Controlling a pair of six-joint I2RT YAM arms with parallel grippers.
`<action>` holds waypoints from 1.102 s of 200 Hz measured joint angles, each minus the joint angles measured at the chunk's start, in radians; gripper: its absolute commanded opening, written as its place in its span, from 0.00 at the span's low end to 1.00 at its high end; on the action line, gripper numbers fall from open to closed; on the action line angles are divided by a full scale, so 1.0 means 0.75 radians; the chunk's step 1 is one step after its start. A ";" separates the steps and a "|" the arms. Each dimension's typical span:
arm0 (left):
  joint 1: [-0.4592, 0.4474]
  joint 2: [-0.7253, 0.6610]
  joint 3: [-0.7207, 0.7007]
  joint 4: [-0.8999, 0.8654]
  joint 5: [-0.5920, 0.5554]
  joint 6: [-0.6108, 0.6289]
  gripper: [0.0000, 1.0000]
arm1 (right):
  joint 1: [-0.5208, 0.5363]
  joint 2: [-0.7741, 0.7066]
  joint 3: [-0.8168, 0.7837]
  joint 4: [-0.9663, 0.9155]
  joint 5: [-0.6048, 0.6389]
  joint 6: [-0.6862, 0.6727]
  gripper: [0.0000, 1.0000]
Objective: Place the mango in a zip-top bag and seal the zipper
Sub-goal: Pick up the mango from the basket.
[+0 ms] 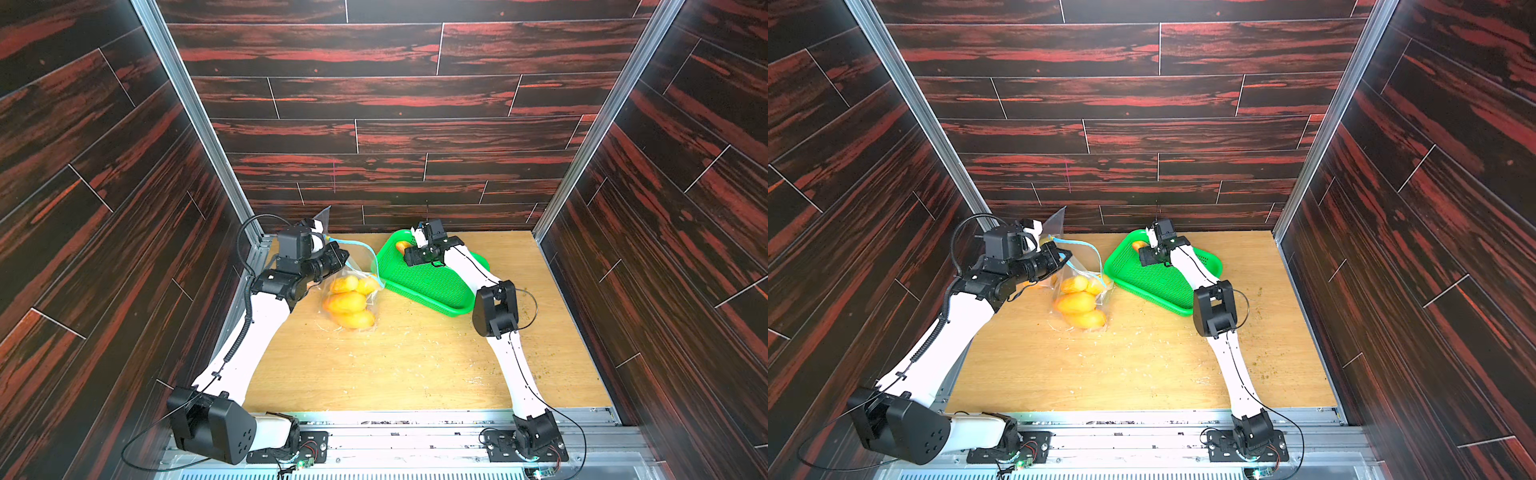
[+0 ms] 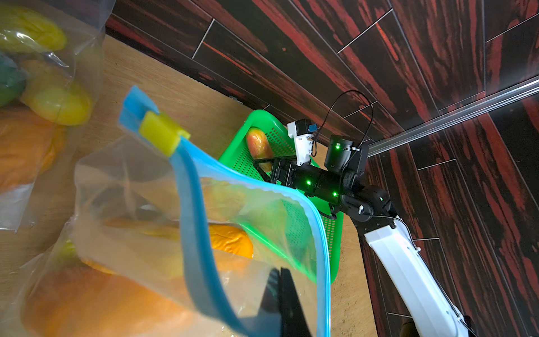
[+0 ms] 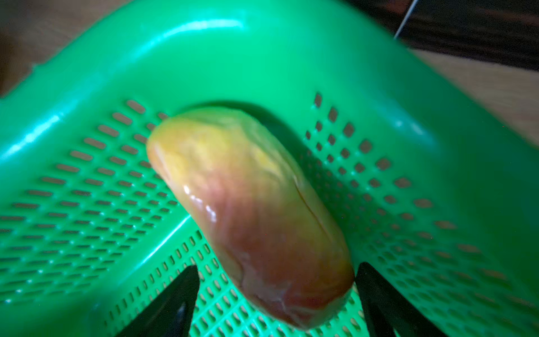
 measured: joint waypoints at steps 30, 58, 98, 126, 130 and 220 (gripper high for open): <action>0.000 0.016 0.000 0.001 0.004 -0.001 0.04 | 0.001 0.010 0.000 -0.013 0.028 -0.014 0.87; 0.000 0.017 0.000 0.007 0.005 -0.001 0.04 | 0.005 0.037 0.049 -0.006 0.092 -0.024 0.84; 0.000 0.024 0.001 0.009 0.010 -0.002 0.04 | 0.038 0.065 0.062 0.060 0.188 -0.091 0.72; 0.000 0.024 0.001 0.009 0.015 -0.002 0.04 | 0.079 0.073 0.062 0.091 0.230 -0.140 0.55; 0.000 0.024 0.001 0.009 0.015 -0.002 0.04 | 0.083 0.073 0.062 0.093 0.235 -0.142 0.53; 0.000 0.024 0.001 0.013 0.015 -0.017 0.04 | 0.093 -0.279 -0.395 0.186 0.211 -0.134 0.23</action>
